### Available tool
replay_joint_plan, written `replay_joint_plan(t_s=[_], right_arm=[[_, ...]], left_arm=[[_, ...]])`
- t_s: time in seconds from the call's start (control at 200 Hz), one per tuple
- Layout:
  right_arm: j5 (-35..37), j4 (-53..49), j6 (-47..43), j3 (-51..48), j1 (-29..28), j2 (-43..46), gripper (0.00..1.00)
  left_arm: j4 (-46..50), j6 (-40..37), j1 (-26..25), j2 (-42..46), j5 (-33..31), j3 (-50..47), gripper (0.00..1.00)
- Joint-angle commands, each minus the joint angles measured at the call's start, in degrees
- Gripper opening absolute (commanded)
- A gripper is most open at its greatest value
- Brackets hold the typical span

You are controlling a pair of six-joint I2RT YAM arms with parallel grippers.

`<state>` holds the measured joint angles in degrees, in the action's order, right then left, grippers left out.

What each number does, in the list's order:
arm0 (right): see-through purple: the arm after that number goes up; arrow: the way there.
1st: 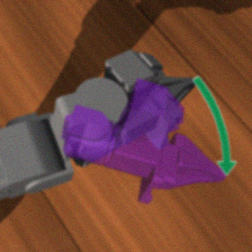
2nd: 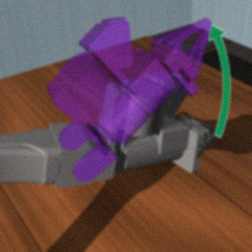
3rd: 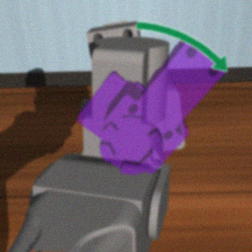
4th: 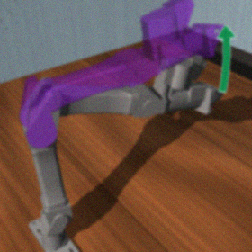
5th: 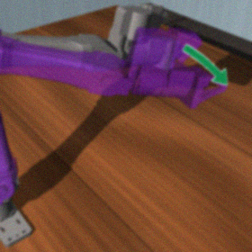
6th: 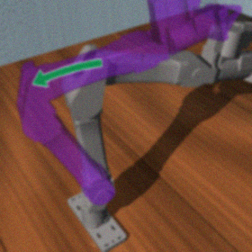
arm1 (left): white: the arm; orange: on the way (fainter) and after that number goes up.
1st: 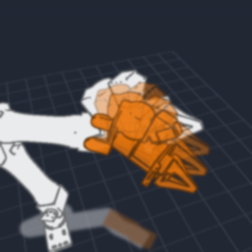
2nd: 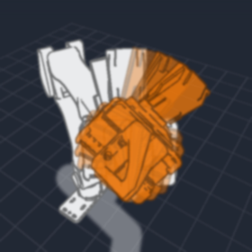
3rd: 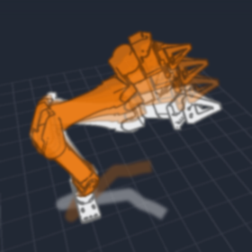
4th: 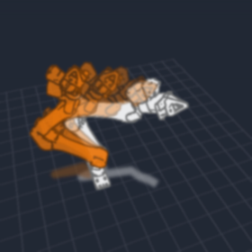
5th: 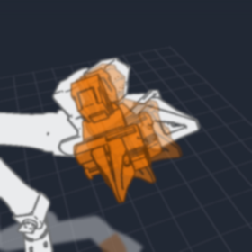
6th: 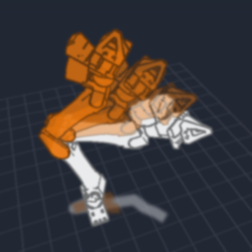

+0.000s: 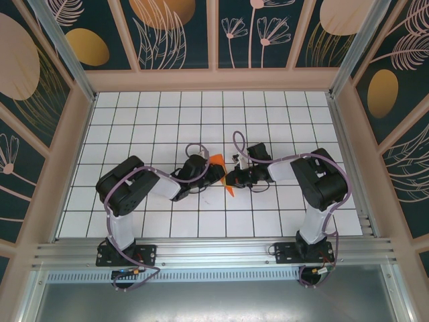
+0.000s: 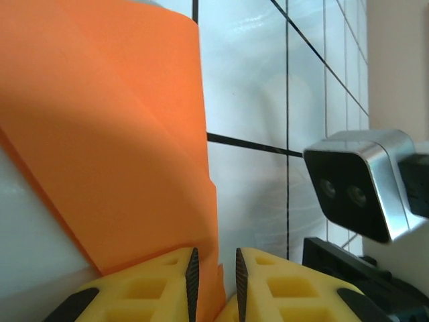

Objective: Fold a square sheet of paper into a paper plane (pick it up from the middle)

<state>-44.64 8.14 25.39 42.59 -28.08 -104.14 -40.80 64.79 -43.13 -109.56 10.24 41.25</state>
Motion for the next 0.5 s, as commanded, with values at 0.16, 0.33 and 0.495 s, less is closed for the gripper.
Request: replay_joint_plan(t_s=[0.16, 0.33, 0.495], right_arm=[[10.5, -8.5, -2.4, -2.9, 0.7, -1.6, 0.0], [10.3, -7.8, -2.1, -3.4, 0.7, -1.6, 0.0], [10.4, -7.6, -2.0, -4.0, 0.9, -1.8, 0.0]], left_arm=[[19.4, -2.4, 2.3, -1.0, -10.1, 4.8, 0.24], [18.2, -3.6, 2.7, -0.9, -9.8, 4.9, 0.25], [17.8, -3.5, 4.3, -0.4, -9.1, 5.1, 0.27]])
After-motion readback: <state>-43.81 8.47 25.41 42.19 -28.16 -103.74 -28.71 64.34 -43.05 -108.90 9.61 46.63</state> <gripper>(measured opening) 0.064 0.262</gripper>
